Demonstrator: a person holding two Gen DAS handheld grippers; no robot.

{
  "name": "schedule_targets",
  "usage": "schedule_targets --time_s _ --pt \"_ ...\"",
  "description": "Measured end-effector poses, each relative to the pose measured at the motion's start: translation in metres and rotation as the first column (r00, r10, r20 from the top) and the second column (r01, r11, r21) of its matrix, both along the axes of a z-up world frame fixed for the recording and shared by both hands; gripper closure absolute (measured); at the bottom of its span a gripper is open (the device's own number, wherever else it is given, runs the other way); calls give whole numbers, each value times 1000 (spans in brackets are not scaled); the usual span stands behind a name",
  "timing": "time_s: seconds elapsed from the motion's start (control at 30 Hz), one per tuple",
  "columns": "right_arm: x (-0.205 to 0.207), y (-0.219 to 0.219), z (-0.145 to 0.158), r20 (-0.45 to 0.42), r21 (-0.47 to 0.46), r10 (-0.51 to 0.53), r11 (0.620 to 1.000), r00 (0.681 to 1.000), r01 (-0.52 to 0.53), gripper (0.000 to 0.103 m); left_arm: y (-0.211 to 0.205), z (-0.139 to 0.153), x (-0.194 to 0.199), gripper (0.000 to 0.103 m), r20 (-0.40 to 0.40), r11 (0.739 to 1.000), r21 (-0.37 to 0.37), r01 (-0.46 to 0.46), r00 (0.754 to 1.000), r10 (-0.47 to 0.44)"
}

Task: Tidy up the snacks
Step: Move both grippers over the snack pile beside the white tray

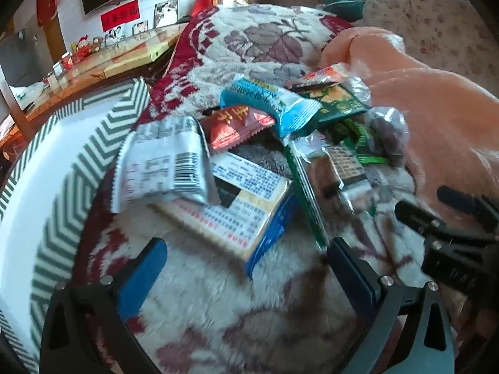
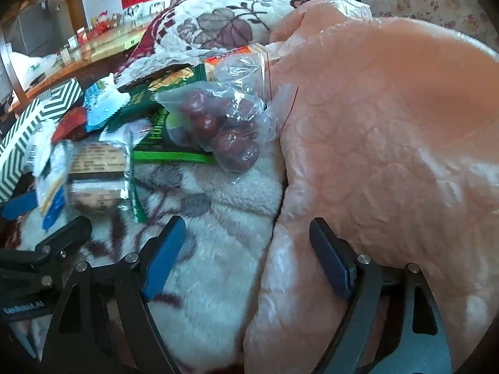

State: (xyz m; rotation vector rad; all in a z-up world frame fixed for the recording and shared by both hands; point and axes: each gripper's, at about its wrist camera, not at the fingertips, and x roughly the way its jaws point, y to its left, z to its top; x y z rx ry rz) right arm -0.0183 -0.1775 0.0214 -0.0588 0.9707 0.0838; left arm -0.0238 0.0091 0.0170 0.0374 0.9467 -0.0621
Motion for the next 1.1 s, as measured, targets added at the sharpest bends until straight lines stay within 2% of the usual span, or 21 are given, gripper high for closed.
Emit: schedule_targets --time_s 0.23,0.37,0.53,0.87,1.1 --pt "-13 6 41 70 70 23 997 997 -28 21 17 32 -19 0 84 999 -28 -34 996 36" --pt "-16 16 48 83 89 39 995 996 -46 21 29 45 -29 0 104 996 -57 -67 992 73" --pt "-16 22 59 113 105 77 990 991 -89 21 34 49 -36 0 128 997 -33 -70 989 74" --pt "-19 27 62 129 98 100 989 987 -113 21 37 48 -36 0 125 996 -57 -63 990 70" --pt "-17 28 56 107 92 109 989 988 -119 21 37 47 -36 0 119 996 -63 -63 990 70"
